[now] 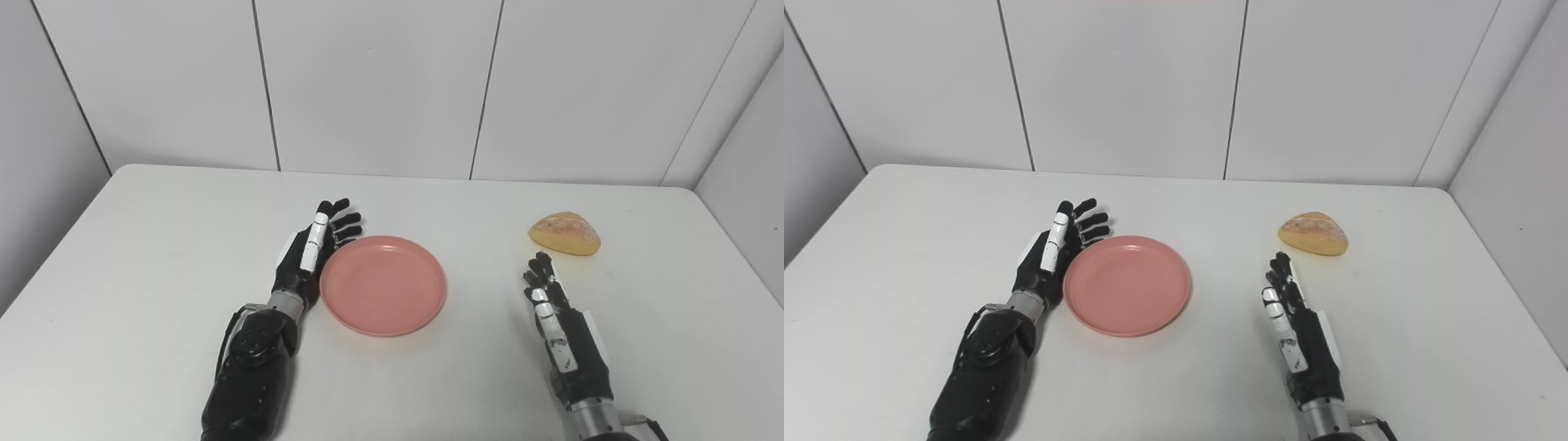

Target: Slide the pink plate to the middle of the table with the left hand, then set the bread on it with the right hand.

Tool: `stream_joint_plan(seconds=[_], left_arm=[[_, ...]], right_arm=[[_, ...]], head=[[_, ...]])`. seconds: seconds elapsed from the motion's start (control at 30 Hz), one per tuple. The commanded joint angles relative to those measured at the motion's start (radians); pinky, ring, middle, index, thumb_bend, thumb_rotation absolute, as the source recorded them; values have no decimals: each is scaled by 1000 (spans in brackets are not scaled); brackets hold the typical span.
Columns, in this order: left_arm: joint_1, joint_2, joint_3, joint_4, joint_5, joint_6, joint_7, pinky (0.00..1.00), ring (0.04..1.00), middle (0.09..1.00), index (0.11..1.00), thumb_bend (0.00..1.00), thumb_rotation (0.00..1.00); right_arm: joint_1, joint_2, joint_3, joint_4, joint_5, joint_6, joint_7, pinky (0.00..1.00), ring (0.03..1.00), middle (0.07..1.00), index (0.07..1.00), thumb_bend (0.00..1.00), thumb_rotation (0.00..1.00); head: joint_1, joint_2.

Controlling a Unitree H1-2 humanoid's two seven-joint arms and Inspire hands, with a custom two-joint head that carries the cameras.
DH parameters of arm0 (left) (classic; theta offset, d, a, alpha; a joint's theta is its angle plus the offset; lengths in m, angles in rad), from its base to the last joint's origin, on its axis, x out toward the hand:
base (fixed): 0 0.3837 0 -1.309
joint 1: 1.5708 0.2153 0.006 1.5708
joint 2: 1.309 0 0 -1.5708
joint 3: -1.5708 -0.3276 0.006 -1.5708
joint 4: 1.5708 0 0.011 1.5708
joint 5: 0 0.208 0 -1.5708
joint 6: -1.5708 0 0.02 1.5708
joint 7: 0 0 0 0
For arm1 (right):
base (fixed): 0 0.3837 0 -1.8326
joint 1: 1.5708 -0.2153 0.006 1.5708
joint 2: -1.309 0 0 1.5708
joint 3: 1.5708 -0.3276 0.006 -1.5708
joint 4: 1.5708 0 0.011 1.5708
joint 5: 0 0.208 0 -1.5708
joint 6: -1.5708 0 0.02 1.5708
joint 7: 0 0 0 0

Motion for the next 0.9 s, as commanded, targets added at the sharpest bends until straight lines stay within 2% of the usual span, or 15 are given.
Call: stream_joint_plan(seconds=[0.0, 0.3, 0.4, 0.53, 0.7, 0.87], left_arm=[[-2, 18, 4, -58, 1, 10, -6, 817, 811, 829, 857, 732, 1000], [76, 33, -7, -203, 34, 61, 15, 835, 849, 862, 884, 738, 1000], [105, 30, -4, -251, 27, 79, 18, 904, 901, 901, 918, 738, 1000], [137, 29, 0, -292, 26, 84, 23, 946, 936, 936, 953, 754, 1000], [172, 21, 16, -329, 11, 94, 33, 972, 964, 956, 965, 714, 1000], [207, 18, 14, -354, 20, 97, 29, 999, 998, 996, 998, 721, 1000]], right_arm=[[-27, -4, -8, -27, 13, -11, 3, 1000, 980, 985, 1000, 557, 855], [-33, -12, -16, -18, 23, -10, 6, 1000, 978, 981, 998, 563, 844], [-36, -17, -18, -12, 20, -14, 6, 1000, 976, 979, 995, 566, 858], [-39, -19, -21, -8, 31, -14, 9, 1000, 977, 981, 996, 559, 848], [-40, -23, -25, 4, 36, -23, 10, 1000, 975, 976, 989, 577, 837], [-47, -32, -31, 22, 40, -33, 12, 1000, 975, 977, 988, 583, 835]], head=[[6, 1], [28, 2], [32, -1], [36, -3], [39, -6], [35, -21]])
